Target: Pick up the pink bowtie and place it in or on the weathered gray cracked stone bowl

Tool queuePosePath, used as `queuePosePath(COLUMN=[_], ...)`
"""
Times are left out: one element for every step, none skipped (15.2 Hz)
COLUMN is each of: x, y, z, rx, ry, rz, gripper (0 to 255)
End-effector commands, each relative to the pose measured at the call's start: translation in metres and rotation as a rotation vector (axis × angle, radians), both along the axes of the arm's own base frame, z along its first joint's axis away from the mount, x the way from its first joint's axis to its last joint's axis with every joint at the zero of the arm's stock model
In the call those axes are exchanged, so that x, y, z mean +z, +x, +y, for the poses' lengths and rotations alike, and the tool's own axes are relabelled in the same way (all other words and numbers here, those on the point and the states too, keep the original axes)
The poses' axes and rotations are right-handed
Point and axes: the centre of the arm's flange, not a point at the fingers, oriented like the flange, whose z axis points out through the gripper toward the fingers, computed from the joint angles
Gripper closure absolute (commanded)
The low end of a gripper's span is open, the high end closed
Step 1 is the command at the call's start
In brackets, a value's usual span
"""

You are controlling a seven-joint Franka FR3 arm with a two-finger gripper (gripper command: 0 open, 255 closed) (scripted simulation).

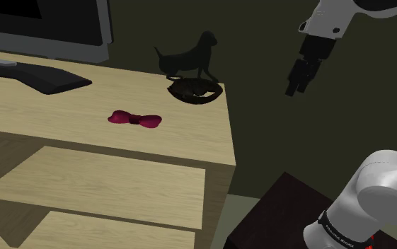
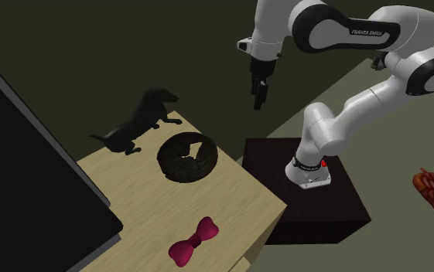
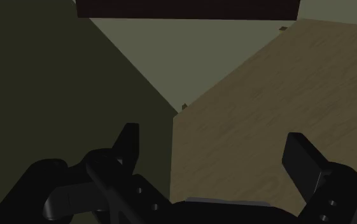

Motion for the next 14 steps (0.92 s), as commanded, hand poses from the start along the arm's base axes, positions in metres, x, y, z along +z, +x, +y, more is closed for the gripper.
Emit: queuePosePath(x=[0.0, 0.0, 0.0, 0.0, -0.001, -0.001, -0.001, -0.001, -0.001, -0.002, -0.002, -0.002, -0.002, -0.003], y=[0.0, 0.005, 0.01, 0.014, 0.019, 0.024, 0.029, 0.034, 0.039, 0.044, 0.048, 0.053, 0.058, 0.063], z=[0.0, 0.013, 0.025, 0.038, 0.05, 0.063, 0.075, 0.088, 0.1, 0.113, 0.125, 0.138, 0.15, 0.163], rx=[0.0, -0.001, -0.001, -0.002, -0.002, -0.003, -0.003, -0.004, -0.004, -0.005, -0.005, -0.006, -0.006, -0.007], ry=[0.0, -0.001, -0.002, -0.004, -0.005, -0.006, -0.007, -0.009, -0.01, -0.011, -0.012, -0.013, -0.015, -0.016], rz=[0.0, 0.001, 0.001, 0.002, 0.003, 0.004, 0.004, 0.005, 0.006, 0.007, 0.007, 0.008, 0.009, 0.01], gripper=[0, 0, 0, 0, 0, 0, 0, 0, 0, 0, 0, 0, 0, 0])
